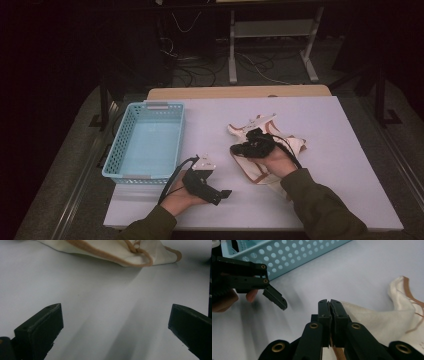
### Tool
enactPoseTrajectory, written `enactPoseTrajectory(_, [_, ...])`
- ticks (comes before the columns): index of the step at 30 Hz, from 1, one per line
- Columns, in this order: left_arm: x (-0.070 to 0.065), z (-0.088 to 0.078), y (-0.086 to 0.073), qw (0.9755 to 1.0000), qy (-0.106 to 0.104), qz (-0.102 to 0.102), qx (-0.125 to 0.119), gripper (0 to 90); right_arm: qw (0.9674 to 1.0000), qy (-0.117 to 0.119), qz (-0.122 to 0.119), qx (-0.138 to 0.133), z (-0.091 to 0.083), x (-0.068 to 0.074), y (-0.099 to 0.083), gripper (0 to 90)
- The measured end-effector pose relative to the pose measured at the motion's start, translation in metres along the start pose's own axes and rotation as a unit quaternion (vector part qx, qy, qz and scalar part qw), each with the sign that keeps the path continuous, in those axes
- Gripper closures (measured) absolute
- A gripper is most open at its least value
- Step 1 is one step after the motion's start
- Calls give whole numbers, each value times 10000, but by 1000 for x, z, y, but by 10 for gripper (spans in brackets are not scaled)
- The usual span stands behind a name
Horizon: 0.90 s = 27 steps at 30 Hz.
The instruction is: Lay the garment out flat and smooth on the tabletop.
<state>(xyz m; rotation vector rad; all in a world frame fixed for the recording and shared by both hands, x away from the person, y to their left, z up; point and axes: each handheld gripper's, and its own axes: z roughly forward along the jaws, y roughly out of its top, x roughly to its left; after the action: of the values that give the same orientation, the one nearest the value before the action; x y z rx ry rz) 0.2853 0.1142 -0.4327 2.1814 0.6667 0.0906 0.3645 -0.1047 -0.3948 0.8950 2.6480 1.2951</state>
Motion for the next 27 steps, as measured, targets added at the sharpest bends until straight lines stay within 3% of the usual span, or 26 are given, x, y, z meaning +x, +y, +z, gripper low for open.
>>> enactPoseTrajectory(14, [1,0,-1,10000,11,-20,19,0,9997,63,-36,220,44,6,17,857])
enactPoseTrajectory(27, [1,0,-1,10000,-15,-1,35,0,9997,101,38,237,50,5,17,816])
